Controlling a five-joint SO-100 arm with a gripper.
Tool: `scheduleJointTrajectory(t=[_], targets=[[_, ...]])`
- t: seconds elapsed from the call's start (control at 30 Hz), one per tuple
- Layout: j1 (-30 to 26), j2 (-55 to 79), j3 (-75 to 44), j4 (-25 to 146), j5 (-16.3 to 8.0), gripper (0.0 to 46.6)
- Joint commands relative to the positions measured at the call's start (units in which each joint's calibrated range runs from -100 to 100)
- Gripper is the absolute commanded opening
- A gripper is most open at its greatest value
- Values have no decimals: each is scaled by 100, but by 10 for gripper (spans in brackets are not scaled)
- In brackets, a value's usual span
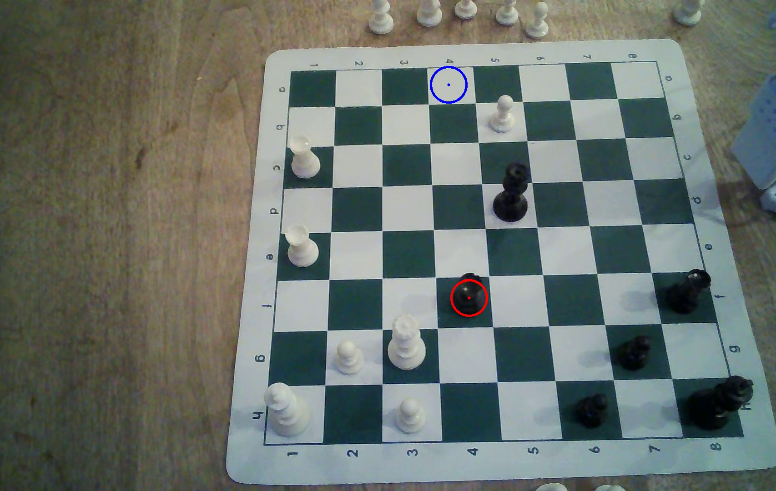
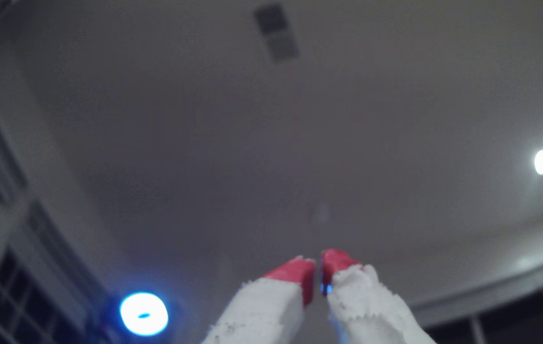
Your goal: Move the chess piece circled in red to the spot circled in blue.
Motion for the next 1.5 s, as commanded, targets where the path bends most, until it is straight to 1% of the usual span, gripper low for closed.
scheduleJointTrajectory(t=[0.0,0.03,0.07,0.13,0.17,0.23,0.27,0.3,0.33,0.37,0.4,0.43,0.47,0.5,0.57,0.6,0.67,0.73,0.77,0.83,0.87,0.97,1.0,1.1,1.2,1.3,1.33,1.47], targets=[[532,1717,-490,286,78,15],[571,1734,-553,384,39,99],[618,1734,-608,360,-230,154],[634,1725,-789,622,-249,153],[634,1768,-989,900,-244,171],[642,1802,-1215,1359,-239,179],[650,1793,-1369,1703,-254,178],[665,1776,-1696,2555,-361,175],[681,1759,-1841,2931,-366,179],[689,1785,-2058,3554,-269,198],[689,1776,-2303,4291,-220,214],[696,1776,-2575,4954,-220,220],[767,1887,-3119,6199,-254,236],[767,1946,-3328,6666,-259,241],[767,2074,-3899,7919,-269,277],[712,2218,-4325,8853,-269,297],[689,2379,-4552,9377,-303,336],[681,2557,-4678,9745,-303,358],[673,2719,-4724,9958,-278,379],[650,2838,-4715,10040,-259,403],[626,2880,-4742,10196,-274,406],[352,3398,-4851,10351,-298,383],[305,3483,-4860,10351,-303,383],[-94,4026,-4878,10319,-435,382],[-336,4569,-4896,10139,-493,378],[-281,5002,-4996,10032,-493,362],[-250,5265,-5077,9967,-493,340],[-180,5673,-5304,9885,-493,332]])
